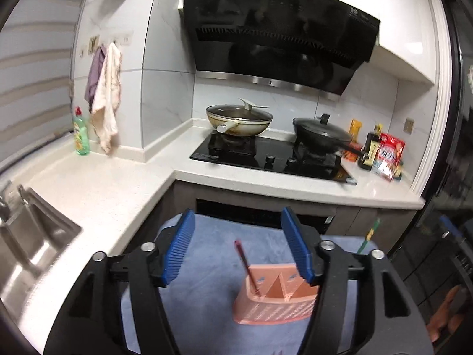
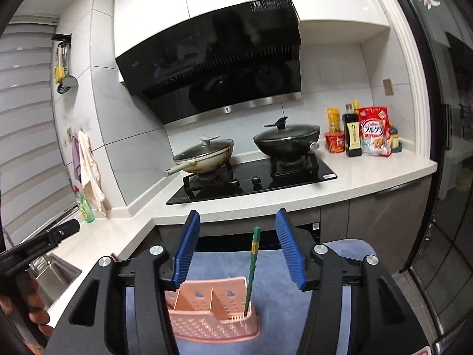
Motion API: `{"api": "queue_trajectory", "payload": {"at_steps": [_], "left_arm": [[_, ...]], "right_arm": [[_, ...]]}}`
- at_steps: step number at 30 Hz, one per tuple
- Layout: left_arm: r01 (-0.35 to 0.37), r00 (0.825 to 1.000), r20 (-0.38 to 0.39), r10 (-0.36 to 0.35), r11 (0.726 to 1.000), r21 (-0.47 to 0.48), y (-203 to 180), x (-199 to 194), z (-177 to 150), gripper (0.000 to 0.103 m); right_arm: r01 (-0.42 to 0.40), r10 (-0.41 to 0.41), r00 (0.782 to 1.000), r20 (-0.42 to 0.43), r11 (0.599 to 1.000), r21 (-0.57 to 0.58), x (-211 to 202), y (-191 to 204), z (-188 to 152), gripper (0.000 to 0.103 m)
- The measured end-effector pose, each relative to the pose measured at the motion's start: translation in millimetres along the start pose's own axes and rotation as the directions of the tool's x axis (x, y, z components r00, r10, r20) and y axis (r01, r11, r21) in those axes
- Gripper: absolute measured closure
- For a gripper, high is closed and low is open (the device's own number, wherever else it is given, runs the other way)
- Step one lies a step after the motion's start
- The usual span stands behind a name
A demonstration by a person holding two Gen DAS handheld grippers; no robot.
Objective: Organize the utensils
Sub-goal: 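Open the right tool to drop the green chopstick while the left tool drops the red one, then move both open tools back down toward the remaining chopsticks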
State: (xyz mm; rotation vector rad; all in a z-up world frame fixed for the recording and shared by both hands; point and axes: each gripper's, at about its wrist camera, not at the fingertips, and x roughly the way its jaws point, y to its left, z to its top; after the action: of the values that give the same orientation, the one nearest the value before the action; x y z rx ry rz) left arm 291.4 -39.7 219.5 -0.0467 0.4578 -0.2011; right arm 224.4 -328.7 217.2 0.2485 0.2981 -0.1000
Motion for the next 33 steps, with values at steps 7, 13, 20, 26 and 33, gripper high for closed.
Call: {"api": "queue_trajectory", "payload": {"at_steps": [7,13,20,26,33], "left_arm": [[-0.018,0.998,-0.063,0.021,0.999,0.049,0.6,-41.5,-39.7,0.039],[-0.049,0.992,-0.113,0.061,0.993,0.107,0.8,-70.4,-99.7,0.038],[-0.066,0.973,-0.216,0.086,0.993,0.099,9.6,-85.0,-173.7,0.038],[-0.085,0.955,-0.274,0.112,0.991,0.107,10.2,-92.1,-224.0,0.038],[-0.081,0.934,-0.343,0.102,0.994,0.076,14.8,-98.4,-269.1,0.038]], "right_arm": [[-0.025,0.023,0.998,-0.052,0.998,-0.049,-62.2,11.8,-30.4,0.042],[0.006,-0.019,0.993,-0.116,0.994,-0.110,-105.6,16.8,-87.6,0.041],[0.022,-0.048,0.971,-0.235,0.993,-0.114,-134.5,9.1,-159.8,0.041],[0.056,-0.089,0.944,-0.318,0.992,-0.111,-148.2,3.1,-218.0,0.041],[0.074,-0.112,0.910,-0.398,0.991,-0.110,-153.0,0.0,-267.3,0.043]]}}
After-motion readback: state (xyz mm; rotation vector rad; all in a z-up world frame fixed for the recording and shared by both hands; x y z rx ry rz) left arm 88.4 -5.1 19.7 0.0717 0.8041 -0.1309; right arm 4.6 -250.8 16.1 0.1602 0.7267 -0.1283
